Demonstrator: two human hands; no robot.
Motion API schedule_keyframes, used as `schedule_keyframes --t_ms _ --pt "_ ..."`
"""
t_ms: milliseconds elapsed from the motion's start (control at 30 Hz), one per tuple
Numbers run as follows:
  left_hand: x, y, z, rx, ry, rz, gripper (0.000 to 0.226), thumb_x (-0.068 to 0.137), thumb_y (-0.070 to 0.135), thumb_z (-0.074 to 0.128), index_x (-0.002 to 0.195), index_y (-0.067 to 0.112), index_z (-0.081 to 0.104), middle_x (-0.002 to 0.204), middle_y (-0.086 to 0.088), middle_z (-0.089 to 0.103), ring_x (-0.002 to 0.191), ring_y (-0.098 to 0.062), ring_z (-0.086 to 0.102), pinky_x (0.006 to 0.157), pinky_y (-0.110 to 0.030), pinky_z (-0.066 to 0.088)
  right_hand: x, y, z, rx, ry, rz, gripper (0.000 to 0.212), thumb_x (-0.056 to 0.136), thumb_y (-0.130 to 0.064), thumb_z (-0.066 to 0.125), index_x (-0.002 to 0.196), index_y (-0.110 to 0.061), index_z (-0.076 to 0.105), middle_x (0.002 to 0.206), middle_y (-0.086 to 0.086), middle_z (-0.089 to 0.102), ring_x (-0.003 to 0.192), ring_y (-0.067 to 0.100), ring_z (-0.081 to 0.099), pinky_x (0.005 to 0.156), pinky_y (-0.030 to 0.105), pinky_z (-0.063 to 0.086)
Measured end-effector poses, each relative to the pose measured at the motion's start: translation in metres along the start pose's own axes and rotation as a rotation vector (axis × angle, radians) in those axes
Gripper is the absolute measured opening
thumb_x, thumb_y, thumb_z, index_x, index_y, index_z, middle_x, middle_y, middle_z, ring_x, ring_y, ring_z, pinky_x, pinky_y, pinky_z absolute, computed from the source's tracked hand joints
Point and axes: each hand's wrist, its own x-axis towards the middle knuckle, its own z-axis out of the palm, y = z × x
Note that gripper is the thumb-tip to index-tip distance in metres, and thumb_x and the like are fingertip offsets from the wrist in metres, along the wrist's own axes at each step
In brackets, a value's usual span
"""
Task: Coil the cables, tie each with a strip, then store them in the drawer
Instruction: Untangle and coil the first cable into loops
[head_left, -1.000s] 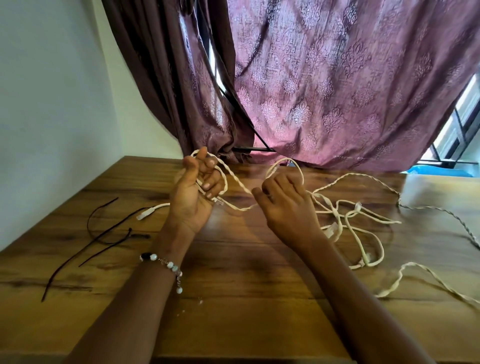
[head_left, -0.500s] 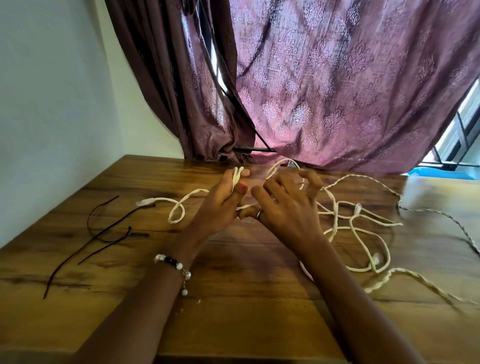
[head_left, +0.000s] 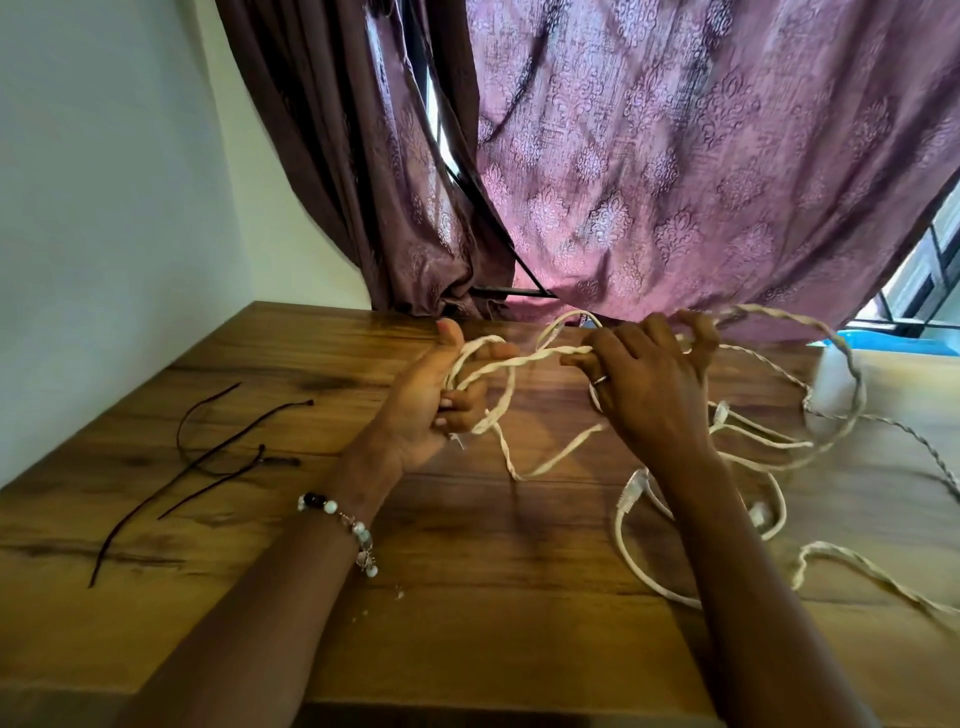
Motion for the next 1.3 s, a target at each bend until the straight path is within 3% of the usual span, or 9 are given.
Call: schedule_keyframes --t_ms 267,367,433,567,700,833,1000,1133,1300 --pt "-0.004 -0.004 -0.006 0.034 -0.186 -0.116 0.053 0.075 0.063 0.060 0.069 0.010 0.054 0.040 0.008 0.029 0.028 -0.001 0.020 0.037 -0.017 0.008 0.011 -0.009 0.019 0.008 -0.092 -0.024 0.040 0.096 -0.052 0.039 0.092 -0.024 0.066 0.082 0.003 0.066 0.090 0.029 0.059 0.099 0.041 0.024" --pt "-0.005 -0.002 -0.009 0.057 -0.182 -0.212 0.061 0.064 0.075 0.055 0.060 0.014 0.048 0.038 0.008 0.027 0.027 -0.001 0.020 0.038 -0.017 0.006 0.012 -0.019 0.028 0.009 -0.119 -0.053 0.033 0.093 -0.051 0.048 0.088 -0.024 0.065 0.082 0.003 0.066 0.090 0.029 0.060 0.101 0.043 0.025" --pt "-0.005 0.000 -0.008 0.087 -0.124 -0.179 0.055 0.071 0.066 0.062 0.059 0.015 0.044 0.038 0.007 0.026 0.027 -0.002 0.018 0.038 -0.016 0.007 0.012 -0.021 0.030 0.022 -0.116 -0.054 0.033 0.093 -0.050 0.048 0.086 -0.023 0.065 0.081 0.003 0.065 0.089 0.029 0.060 0.101 0.043 0.026" --pt "-0.002 0.004 -0.008 -0.073 -0.100 -0.115 0.041 0.090 0.043 0.040 0.057 0.019 0.045 0.035 0.007 0.026 0.024 -0.002 0.021 0.036 -0.015 0.011 0.014 -0.015 0.039 0.063 -0.118 -0.059 0.007 0.084 -0.019 0.061 0.081 -0.022 0.067 0.079 0.001 0.067 0.086 0.028 0.060 0.103 0.042 0.026" --pt "0.004 0.010 -0.019 -0.322 -0.201 -0.010 0.037 0.092 0.038 0.039 0.063 0.020 0.053 0.039 0.007 0.020 0.025 -0.005 0.019 0.031 -0.015 0.026 0.019 -0.013 0.050 0.181 -0.184 0.075 0.019 0.074 -0.005 0.058 0.082 -0.020 0.067 0.071 -0.001 0.068 0.080 0.025 0.063 0.110 0.039 0.020" --pt "0.010 0.018 -0.037 -0.474 -0.014 0.161 0.054 0.100 0.039 0.024 0.060 0.019 0.053 0.034 0.007 0.029 0.031 -0.007 0.008 0.029 -0.016 0.017 0.008 -0.017 0.063 0.560 -0.272 0.060 0.012 0.084 -0.022 0.063 0.089 -0.012 0.067 0.074 0.003 0.067 0.074 0.026 0.063 0.085 0.042 0.044" --pt "0.009 0.028 -0.054 -0.531 0.057 0.350 0.059 0.098 0.053 0.019 0.063 0.018 0.050 0.035 0.007 0.032 0.024 -0.006 0.020 0.029 -0.016 0.018 0.001 -0.011 0.065 0.771 -0.288 0.150 0.032 0.091 -0.033 0.053 0.094 -0.003 0.065 0.083 0.011 0.064 0.077 0.029 0.058 0.066 0.042 0.048" --pt "0.009 0.025 -0.047 -0.478 0.100 0.390 0.046 0.097 0.047 0.027 0.066 0.017 0.043 0.036 0.008 0.031 0.024 -0.003 0.027 0.029 -0.015 0.018 0.000 -0.014 0.055 0.420 -0.201 0.140 0.014 0.084 -0.015 0.064 0.095 -0.009 0.070 0.084 0.011 0.066 0.075 0.034 0.062 0.052 0.034 0.047" --pt "0.013 0.020 -0.037 -0.441 0.084 0.381 0.062 0.104 0.033 0.016 0.055 0.016 0.049 0.044 0.007 0.035 0.028 -0.001 0.028 0.030 -0.015 0.025 0.003 -0.025 0.025 -0.116 -0.404 -0.003 0.013 0.075 -0.009 0.065 0.086 -0.011 0.071 0.084 0.012 0.067 0.077 0.033 0.060 0.059 0.034 0.044"
